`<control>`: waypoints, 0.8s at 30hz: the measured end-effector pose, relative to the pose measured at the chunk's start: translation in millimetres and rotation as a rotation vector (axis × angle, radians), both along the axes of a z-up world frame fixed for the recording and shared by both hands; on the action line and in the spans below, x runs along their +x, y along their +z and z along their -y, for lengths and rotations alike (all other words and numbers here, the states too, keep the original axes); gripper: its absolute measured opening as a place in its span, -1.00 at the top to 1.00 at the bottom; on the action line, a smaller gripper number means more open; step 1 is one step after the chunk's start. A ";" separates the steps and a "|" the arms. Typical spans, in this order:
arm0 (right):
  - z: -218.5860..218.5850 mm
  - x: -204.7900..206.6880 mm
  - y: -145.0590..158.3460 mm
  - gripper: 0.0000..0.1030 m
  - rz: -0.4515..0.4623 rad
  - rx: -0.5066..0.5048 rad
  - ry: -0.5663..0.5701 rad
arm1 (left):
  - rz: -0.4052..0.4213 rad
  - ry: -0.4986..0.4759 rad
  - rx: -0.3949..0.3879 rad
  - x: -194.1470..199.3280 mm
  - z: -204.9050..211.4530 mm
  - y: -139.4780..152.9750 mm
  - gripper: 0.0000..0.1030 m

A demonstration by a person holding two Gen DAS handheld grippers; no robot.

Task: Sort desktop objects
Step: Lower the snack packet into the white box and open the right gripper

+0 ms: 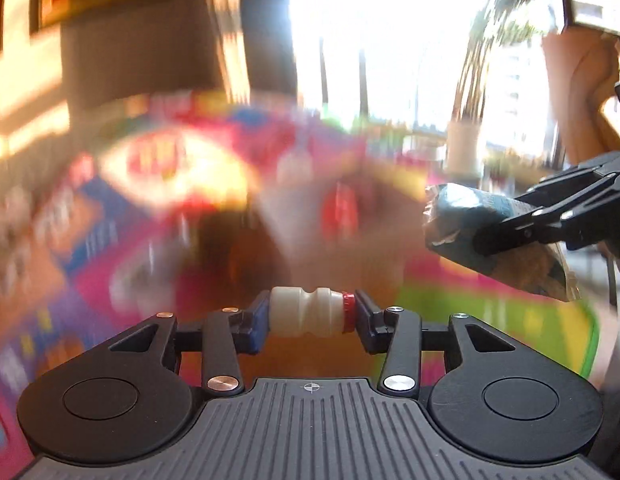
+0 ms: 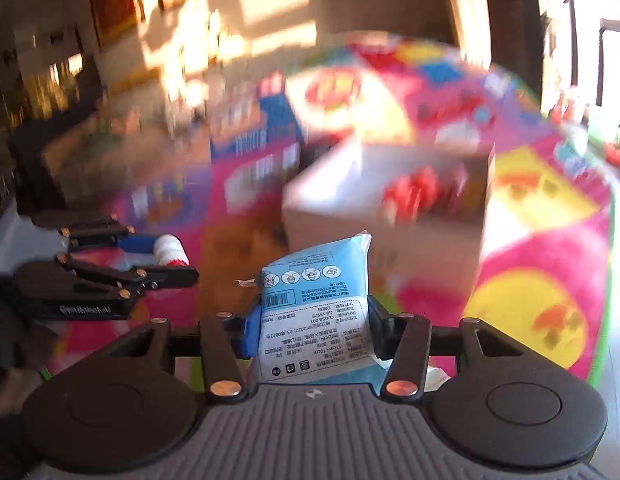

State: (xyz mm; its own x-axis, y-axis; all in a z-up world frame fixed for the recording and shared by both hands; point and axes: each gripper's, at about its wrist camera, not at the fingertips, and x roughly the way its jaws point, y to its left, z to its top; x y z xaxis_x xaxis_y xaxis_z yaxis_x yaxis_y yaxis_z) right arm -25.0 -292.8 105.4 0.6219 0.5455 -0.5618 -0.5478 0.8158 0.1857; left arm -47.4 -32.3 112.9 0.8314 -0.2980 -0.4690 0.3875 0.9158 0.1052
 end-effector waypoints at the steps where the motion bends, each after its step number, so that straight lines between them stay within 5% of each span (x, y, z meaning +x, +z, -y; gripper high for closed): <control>1: 6.9 -1.0 16.8 0.02 0.039 0.033 -0.017 | 0.053 -0.008 -0.002 2.2 4.5 13.6 0.07; 5: 26.0 -6.7 78.3 0.02 0.236 0.126 -0.098 | 0.204 -0.025 -0.024 23.5 26.2 55.6 0.07; 10: 25.1 15.7 103.5 0.02 0.317 0.103 -0.159 | 0.186 -0.022 -0.052 68.7 48.8 53.4 0.07; 18: 7.2 111.5 63.2 0.00 0.162 0.045 -0.260 | 0.067 0.024 -0.092 146.3 52.7 1.8 0.03; 24: 18.2 143.5 19.8 -0.08 0.014 0.101 -0.293 | -0.016 0.133 -0.118 132.6 -5.4 -28.9 -0.46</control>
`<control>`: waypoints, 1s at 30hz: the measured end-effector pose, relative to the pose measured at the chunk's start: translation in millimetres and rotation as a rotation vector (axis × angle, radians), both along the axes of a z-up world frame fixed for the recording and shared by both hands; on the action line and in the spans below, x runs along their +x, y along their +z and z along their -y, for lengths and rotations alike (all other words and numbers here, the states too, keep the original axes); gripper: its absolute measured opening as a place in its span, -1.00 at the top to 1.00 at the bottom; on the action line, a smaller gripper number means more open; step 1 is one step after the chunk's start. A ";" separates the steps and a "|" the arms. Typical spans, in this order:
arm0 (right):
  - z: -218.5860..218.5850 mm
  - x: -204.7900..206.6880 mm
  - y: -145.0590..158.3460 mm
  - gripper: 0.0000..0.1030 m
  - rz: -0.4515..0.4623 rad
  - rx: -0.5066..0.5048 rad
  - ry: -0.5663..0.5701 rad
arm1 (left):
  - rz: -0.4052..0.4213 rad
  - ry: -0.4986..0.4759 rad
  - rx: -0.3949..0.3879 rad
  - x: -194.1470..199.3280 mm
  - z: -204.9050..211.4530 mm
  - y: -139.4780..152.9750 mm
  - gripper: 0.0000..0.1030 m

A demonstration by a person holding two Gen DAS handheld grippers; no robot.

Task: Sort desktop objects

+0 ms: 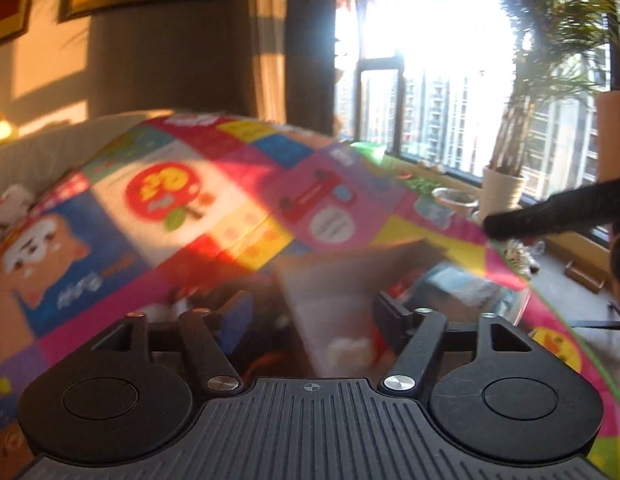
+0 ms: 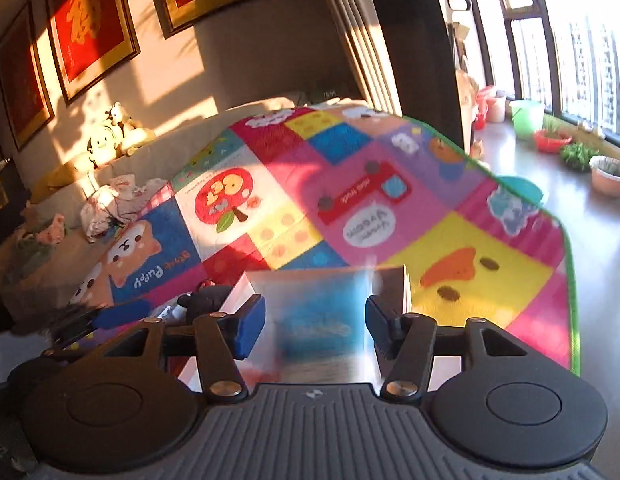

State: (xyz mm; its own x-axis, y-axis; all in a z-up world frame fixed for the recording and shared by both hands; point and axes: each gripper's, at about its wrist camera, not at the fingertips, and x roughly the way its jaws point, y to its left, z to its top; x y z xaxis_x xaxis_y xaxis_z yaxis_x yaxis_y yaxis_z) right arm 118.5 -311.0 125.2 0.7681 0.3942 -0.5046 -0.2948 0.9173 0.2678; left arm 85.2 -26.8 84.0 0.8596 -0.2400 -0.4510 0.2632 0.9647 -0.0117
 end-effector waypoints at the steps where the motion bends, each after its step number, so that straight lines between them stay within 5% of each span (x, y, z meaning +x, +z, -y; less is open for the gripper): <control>1: 0.8 1.0 -3.2 -0.08 0.001 -0.011 -0.011 | -0.017 0.020 0.002 -3.8 -9.6 -5.3 -0.46; 5: -9.5 12.1 -19.3 -0.05 -0.033 -0.097 -0.033 | -0.084 0.085 -0.002 -28.1 -34.7 -30.2 -0.47; 8: -26.9 21.9 -38.7 0.22 -0.109 -0.151 -0.011 | -0.117 0.114 -0.036 -42.8 -48.5 -44.2 -0.52; 14: -69.3 38.3 -63.1 0.23 -0.235 -0.179 0.090 | -0.129 0.155 -0.065 -60.0 -63.2 -49.0 -0.72; 17: -88.5 25.1 -53.3 0.22 -0.124 -0.345 0.036 | -0.120 0.230 -0.036 -66.1 -75.3 -52.1 -0.83; 20: -103.8 10.2 -27.1 0.05 -0.005 -0.355 0.078 | -0.137 0.282 -0.057 -62.7 -86.0 -58.9 -0.83; 24: -146.5 25.3 -7.8 0.03 -0.038 -0.295 0.211 | -0.149 0.257 -0.073 -61.9 -83.9 -64.4 -0.84; 27: -189.5 52.9 -12.6 -0.45 -0.063 -0.306 0.261 | -0.127 0.244 -0.069 -64.8 -80.9 -66.6 -0.86; 30: -234.2 82.5 -29.3 -0.51 -0.057 -0.398 0.243 | -0.110 0.238 -0.076 -67.4 -80.0 -68.5 -0.87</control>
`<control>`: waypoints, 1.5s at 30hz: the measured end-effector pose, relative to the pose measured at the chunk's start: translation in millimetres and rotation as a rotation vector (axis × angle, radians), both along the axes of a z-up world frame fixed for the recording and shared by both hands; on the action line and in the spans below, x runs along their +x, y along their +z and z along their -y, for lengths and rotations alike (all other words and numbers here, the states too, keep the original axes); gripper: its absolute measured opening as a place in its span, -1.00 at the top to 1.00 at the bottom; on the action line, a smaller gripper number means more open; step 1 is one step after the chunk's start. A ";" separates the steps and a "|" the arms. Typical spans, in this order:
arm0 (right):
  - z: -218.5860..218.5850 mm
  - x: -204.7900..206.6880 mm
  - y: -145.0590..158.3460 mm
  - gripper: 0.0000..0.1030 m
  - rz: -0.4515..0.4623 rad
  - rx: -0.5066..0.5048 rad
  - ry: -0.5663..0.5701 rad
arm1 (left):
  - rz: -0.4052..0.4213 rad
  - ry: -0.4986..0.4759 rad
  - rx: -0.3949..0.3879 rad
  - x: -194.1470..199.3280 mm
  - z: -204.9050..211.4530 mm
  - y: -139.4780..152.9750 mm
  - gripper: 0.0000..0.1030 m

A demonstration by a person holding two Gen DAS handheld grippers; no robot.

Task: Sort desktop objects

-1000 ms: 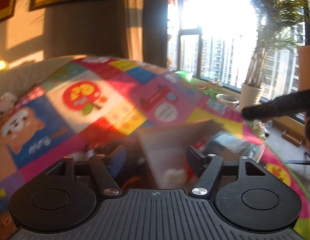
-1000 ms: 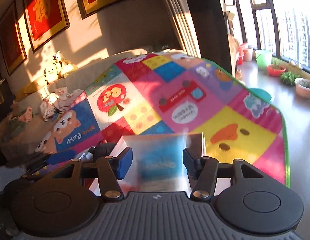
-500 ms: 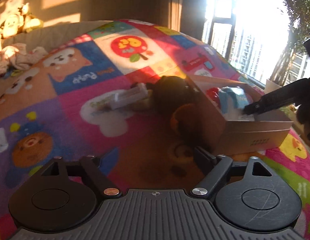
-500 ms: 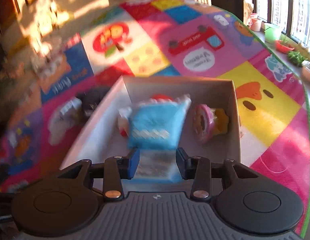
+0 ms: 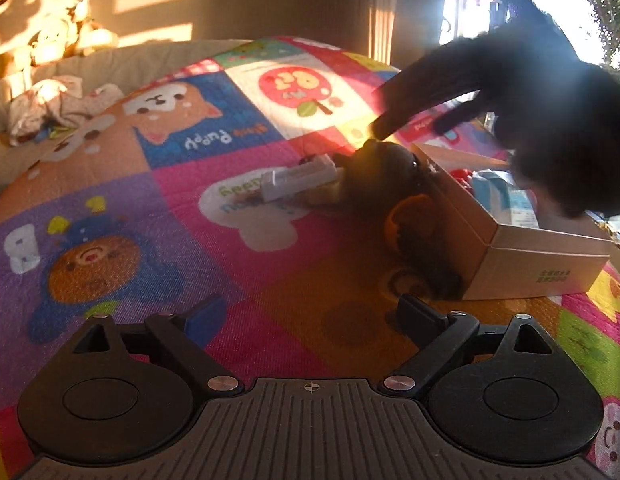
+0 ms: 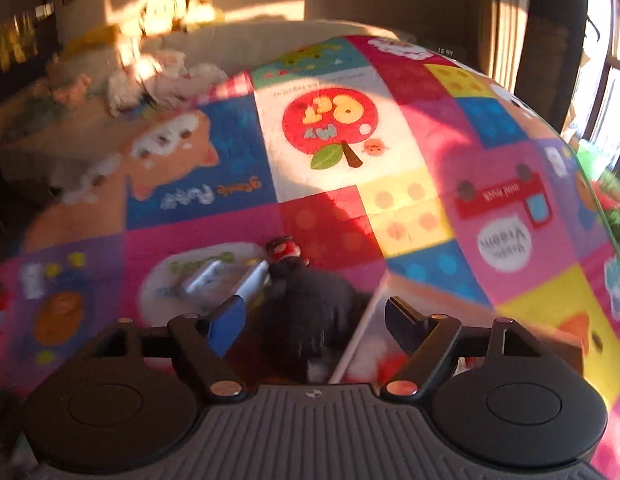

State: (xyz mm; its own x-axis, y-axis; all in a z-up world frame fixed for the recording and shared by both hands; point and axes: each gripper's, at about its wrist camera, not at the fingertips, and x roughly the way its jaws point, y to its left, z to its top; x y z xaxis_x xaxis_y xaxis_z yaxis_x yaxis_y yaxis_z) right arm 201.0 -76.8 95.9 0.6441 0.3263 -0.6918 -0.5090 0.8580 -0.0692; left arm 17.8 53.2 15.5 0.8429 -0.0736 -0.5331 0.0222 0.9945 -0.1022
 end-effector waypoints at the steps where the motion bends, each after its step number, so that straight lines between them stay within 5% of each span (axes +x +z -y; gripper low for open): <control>1: -12.6 9.7 -9.0 -0.51 0.015 -0.050 -0.004 | 0.006 -0.002 -0.006 -0.8 -0.8 -0.5 -0.87; 3: -33.6 26.1 -28.1 -0.50 0.018 -0.139 -0.001 | 0.010 -0.001 -0.038 -1.0 -5.4 -1.5 -0.87; 6: -51.1 27.8 -43.1 -0.05 0.032 -0.244 0.054 | -0.005 0.023 -0.094 1.9 -14.1 -3.2 -0.87; 8: -55.5 17.3 -42.7 -0.02 0.029 -0.257 0.059 | -0.002 0.022 -0.109 1.6 -15.9 -3.1 -0.87; 14: -27.5 -59.4 -20.6 0.16 0.002 -0.208 0.240 | 0.011 -0.020 -0.089 -0.2 -10.4 -3.2 -0.90; 16: -8.2 -80.3 -9.6 0.38 -0.099 -0.140 0.307 | 0.013 -0.027 -0.078 -0.6 -7.9 -3.1 -0.90; 18: 15.9 -99.5 1.3 0.37 -0.150 -0.056 0.331 | 0.014 -0.025 -0.074 -0.8 -7.2 -3.2 -0.91; 23: 57.6 -158.0 1.0 0.30 0.002 -0.019 0.319 | -0.012 0.000 -0.090 3.4 -10.2 -4.2 -0.92; 29: 53.5 -149.7 -50.9 0.30 -0.022 0.008 0.210 | -0.013 0.042 -0.099 2.3 -15.0 -4.1 -0.92; 31: 56.8 -136.5 -61.7 0.55 -0.107 0.046 0.183 | -0.011 0.046 -0.102 1.6 -15.7 -4.2 -0.92; 34: 70.7 -142.4 -63.4 0.58 -0.120 0.054 0.193 | -0.018 0.031 -0.106 3.6 -15.4 -3.9 -0.92; 37: 98.2 -158.2 -55.8 0.57 -0.087 0.035 0.196 | -0.021 -0.019 -0.054 6.1 -5.5 -0.6 -0.92; 41: 136.2 -173.3 -52.8 0.48 0.064 -0.052 0.081 | -0.027 -0.154 -0.015 18.7 23.4 5.9 -0.92; 45: 175.1 -177.1 -54.8 0.12 0.048 0.069 -0.057 | -0.032 -0.304 0.041 24.9 57.3 8.8 -0.91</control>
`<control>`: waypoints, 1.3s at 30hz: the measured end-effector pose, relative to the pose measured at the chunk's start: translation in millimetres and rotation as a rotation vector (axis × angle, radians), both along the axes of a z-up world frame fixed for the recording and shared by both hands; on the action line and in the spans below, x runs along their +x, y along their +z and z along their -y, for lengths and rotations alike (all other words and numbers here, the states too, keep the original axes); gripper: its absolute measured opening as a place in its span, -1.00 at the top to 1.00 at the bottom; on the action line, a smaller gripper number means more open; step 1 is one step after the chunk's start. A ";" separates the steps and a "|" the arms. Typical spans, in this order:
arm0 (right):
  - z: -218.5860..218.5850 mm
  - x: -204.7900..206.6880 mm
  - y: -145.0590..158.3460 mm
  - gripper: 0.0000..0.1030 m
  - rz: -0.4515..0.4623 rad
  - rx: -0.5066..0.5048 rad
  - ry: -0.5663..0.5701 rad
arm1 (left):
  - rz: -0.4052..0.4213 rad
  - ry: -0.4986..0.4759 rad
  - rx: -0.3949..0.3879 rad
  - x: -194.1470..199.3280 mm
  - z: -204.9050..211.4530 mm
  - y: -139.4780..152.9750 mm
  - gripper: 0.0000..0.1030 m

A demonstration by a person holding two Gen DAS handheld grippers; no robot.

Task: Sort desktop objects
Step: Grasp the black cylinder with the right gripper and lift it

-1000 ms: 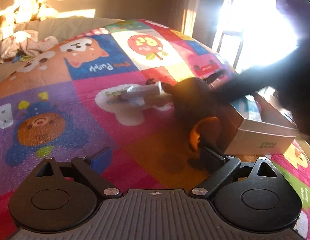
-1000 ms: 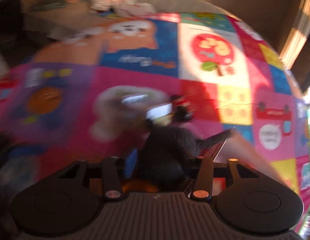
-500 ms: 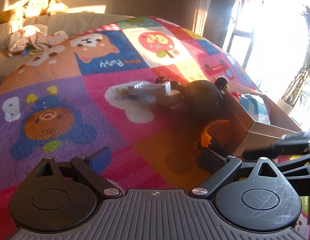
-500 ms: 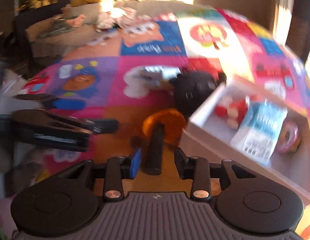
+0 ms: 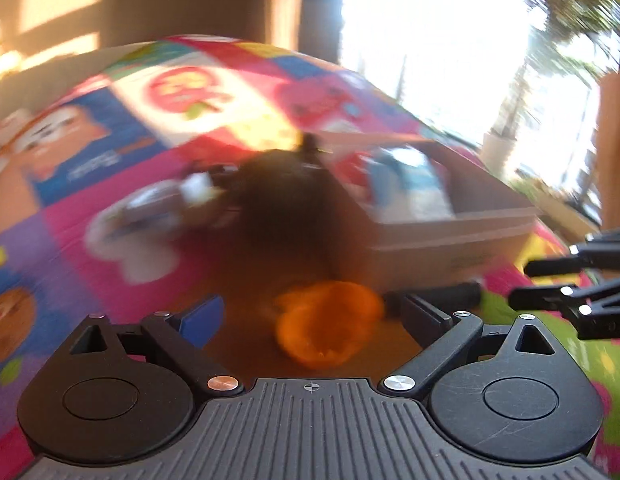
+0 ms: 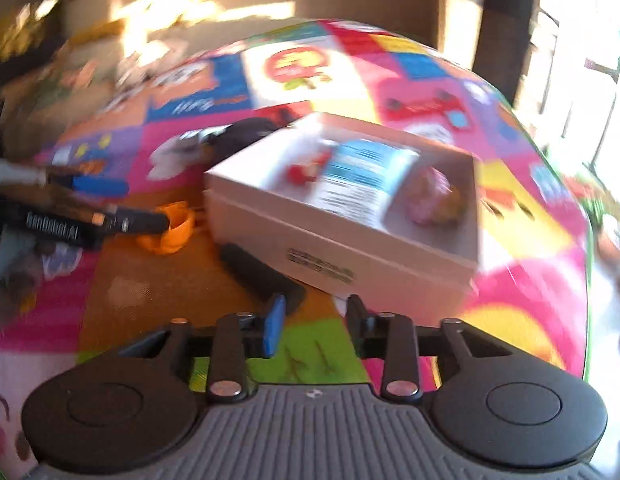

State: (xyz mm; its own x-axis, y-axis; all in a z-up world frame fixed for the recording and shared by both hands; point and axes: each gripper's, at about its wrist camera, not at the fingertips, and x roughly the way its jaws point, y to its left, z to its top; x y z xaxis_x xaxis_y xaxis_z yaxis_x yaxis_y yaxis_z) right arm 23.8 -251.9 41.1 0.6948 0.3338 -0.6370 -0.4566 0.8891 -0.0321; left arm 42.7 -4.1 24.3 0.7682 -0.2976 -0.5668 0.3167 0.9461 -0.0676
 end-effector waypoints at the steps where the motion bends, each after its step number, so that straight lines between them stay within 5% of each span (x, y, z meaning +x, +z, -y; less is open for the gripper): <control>1: 7.0 -2.6 -3.0 -0.10 -0.002 0.025 -0.026 | -0.005 -0.029 0.019 -0.6 7.3 -1.4 -0.91; 4: 24.1 -7.7 -13.7 -0.25 -0.026 0.094 -0.092 | -0.021 -0.066 0.049 -5.4 20.9 -6.7 -0.91; 10: 31.2 -7.1 -28.2 -0.43 -0.060 0.128 -0.119 | -0.007 0.027 0.123 -2.0 31.4 -11.9 -0.91; 16: 9.4 -2.0 -23.5 -0.42 -0.063 0.103 -0.077 | -0.012 0.081 0.100 -8.3 14.0 -9.8 -0.91; 18: -3.6 6.1 -21.8 -0.25 -0.089 0.119 -0.072 | -0.011 0.088 0.086 -14.7 9.8 -9.3 -0.91; 23: -44.8 22.2 -23.6 -0.23 -0.128 0.116 -0.149 | 0.037 0.174 0.158 -30.5 -3.7 -7.5 -0.91; 26: -60.7 23.8 -23.4 -0.42 -0.142 0.136 -0.232 | 0.035 0.251 0.118 -35.6 -22.2 -7.6 -0.91; 31: -67.9 5.7 -24.2 -0.14 -0.087 0.034 -0.216 | 0.041 0.280 0.020 -44.3 -43.0 -7.3 -0.92; 35: -52.3 6.0 -26.7 -0.13 -0.051 -0.044 -0.287 | 0.051 0.283 -0.010 -46.4 -46.4 -6.8 -0.92; 39: -42.9 16.3 -22.3 -0.13 -0.055 -0.015 -0.370 | 0.064 0.284 -0.019 -47.8 -47.0 -6.6 -0.93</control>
State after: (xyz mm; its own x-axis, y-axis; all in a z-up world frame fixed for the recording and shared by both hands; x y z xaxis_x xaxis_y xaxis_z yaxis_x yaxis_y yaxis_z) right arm 40.1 -209.0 18.8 0.7314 0.0569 -0.6795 -0.1056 0.9939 -0.0305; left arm -5.2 42.9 17.7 0.8564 -0.0758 -0.5107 0.0435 0.9962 -0.0750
